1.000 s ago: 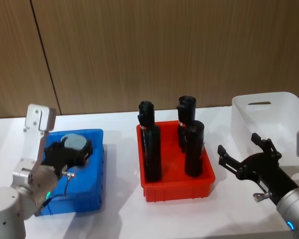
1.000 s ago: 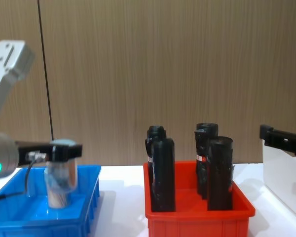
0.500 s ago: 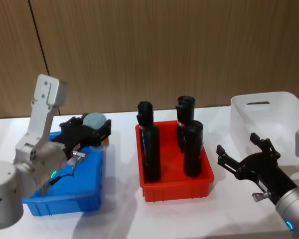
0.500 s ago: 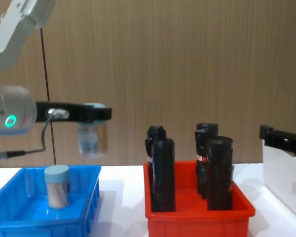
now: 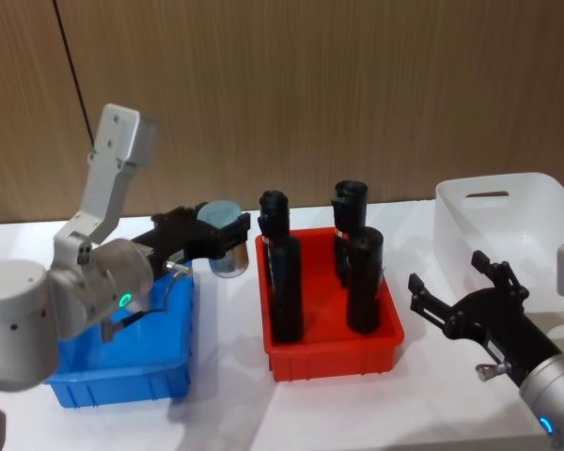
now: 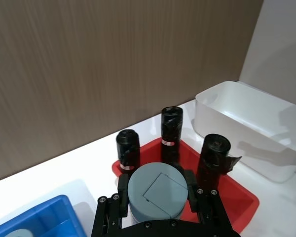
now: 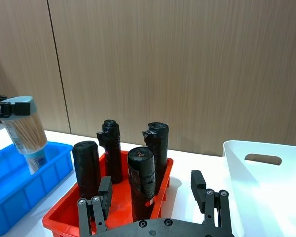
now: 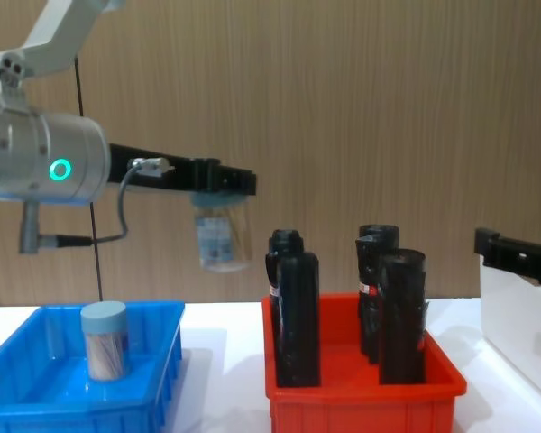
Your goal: Pick the cotton swabs from the blue box and place them into the white box.
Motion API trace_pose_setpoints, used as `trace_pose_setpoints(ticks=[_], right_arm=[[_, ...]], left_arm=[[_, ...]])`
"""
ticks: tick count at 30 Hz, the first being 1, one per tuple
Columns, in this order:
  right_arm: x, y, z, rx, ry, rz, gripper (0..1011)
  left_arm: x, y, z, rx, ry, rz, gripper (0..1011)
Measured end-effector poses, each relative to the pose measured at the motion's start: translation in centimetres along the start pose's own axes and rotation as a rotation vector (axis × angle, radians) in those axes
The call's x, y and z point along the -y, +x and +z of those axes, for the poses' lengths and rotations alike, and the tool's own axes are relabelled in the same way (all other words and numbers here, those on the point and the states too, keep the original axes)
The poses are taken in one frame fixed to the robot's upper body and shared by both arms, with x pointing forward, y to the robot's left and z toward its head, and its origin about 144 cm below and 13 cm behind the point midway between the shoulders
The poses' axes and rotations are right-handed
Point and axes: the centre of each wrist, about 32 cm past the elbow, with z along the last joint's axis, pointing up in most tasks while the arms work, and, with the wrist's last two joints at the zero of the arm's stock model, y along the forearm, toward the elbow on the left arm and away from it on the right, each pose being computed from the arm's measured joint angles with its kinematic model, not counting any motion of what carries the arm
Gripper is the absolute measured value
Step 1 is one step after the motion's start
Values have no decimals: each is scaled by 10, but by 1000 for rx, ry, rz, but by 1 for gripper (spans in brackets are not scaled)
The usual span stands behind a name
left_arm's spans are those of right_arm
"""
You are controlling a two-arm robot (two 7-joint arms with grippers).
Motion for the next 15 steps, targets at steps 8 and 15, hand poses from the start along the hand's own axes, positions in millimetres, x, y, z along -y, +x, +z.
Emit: trace_pose_setpoints(ticks=[8,15], right_arm=[[0,0,0,0,0,0,1001],[0,0,0,0,0,0,1001]], left_arm=[[13,0,15,-18,38,-60,676],[26,-2,29,3,66,-110,676]])
